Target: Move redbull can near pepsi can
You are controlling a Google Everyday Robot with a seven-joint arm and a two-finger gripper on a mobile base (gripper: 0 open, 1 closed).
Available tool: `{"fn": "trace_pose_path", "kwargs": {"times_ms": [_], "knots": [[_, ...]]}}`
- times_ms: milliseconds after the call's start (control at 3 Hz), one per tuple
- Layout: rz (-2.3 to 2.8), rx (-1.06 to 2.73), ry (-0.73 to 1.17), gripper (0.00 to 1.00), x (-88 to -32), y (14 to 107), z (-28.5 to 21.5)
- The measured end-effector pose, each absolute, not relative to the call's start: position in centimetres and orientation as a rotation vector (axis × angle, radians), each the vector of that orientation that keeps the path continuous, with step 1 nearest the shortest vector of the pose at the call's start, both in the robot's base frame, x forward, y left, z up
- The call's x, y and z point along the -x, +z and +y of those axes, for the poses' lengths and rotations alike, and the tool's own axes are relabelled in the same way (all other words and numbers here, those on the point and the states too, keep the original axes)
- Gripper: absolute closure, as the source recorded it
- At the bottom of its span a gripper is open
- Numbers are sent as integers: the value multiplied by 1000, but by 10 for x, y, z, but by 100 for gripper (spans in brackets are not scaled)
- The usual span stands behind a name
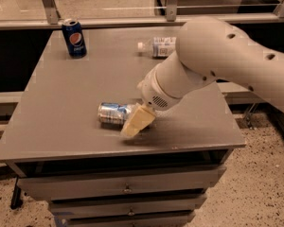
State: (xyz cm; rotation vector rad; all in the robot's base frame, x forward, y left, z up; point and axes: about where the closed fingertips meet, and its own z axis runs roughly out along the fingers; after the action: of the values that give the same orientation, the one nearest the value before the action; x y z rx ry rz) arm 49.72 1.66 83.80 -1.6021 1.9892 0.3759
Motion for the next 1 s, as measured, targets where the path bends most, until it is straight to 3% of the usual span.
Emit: {"fn": "trace_pose_path", "kwargs": {"times_ms": [1000], "knots": [[2019,1564,376,87,-511,864,36]]}}
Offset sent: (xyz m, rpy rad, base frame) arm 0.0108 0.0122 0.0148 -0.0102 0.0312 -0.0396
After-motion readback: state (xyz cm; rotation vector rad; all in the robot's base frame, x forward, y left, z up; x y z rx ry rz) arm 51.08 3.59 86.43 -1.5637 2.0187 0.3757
